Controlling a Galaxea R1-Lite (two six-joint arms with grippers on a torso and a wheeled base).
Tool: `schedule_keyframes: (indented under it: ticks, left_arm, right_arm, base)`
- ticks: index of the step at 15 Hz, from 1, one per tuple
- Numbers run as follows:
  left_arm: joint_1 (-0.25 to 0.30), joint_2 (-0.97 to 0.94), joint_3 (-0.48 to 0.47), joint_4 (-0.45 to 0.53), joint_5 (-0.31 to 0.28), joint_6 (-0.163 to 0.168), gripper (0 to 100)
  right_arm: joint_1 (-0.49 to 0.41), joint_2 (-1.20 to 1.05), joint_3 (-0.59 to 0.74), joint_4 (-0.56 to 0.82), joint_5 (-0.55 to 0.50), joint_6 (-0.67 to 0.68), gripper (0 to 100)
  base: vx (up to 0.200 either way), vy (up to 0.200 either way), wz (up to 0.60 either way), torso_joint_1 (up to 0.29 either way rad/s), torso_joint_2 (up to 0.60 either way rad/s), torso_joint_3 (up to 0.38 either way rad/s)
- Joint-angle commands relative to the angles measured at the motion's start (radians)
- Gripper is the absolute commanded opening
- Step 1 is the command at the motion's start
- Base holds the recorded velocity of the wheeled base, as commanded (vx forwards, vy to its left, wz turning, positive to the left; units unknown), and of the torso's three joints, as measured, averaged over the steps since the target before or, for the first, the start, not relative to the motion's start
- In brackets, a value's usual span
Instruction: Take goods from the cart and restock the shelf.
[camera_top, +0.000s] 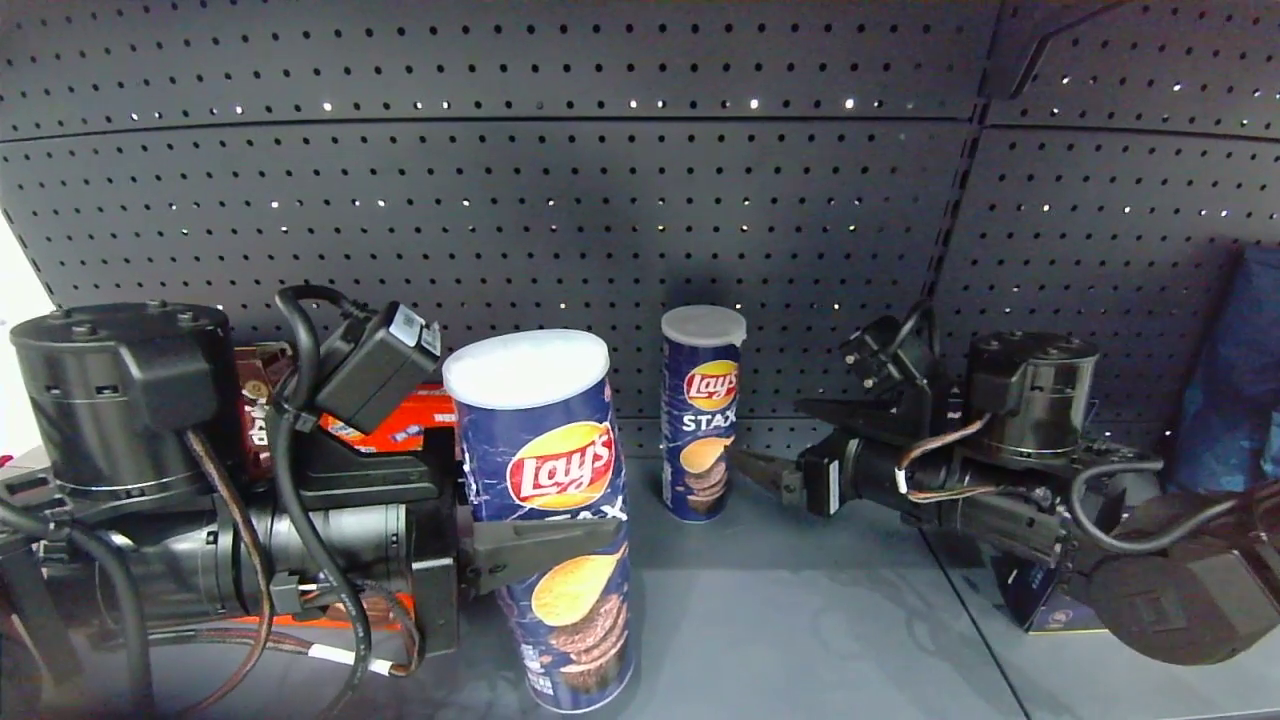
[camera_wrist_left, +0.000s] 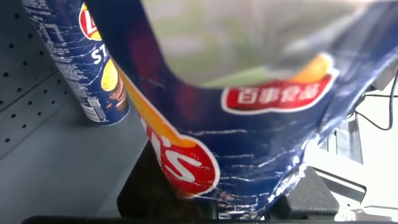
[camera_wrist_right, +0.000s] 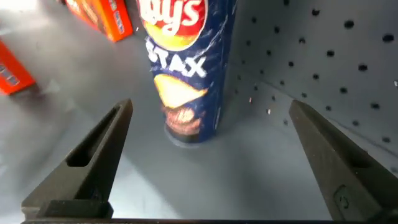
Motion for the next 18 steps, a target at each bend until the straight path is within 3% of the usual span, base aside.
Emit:
schedule_keyframes:
  ticks: [1,18]
  left_arm:
    - [0.000,0.013,-0.005,-0.001,0.000,0.000,0]
    - [0.020,0.017,-0.011,0.000,-0.002,-0.003,0]
  right_arm:
    - [0.010,0.069,0.002,-0.041,0.001,-0.001,100]
    - [0.024,0.273,-0.153,-0.073,0.022,-0.001,100]
  base:
    - [0.000,0.000,0.00,0.000,0.00,0.000]
    - [0.000,0.000,0.00,0.000,0.00,0.000]
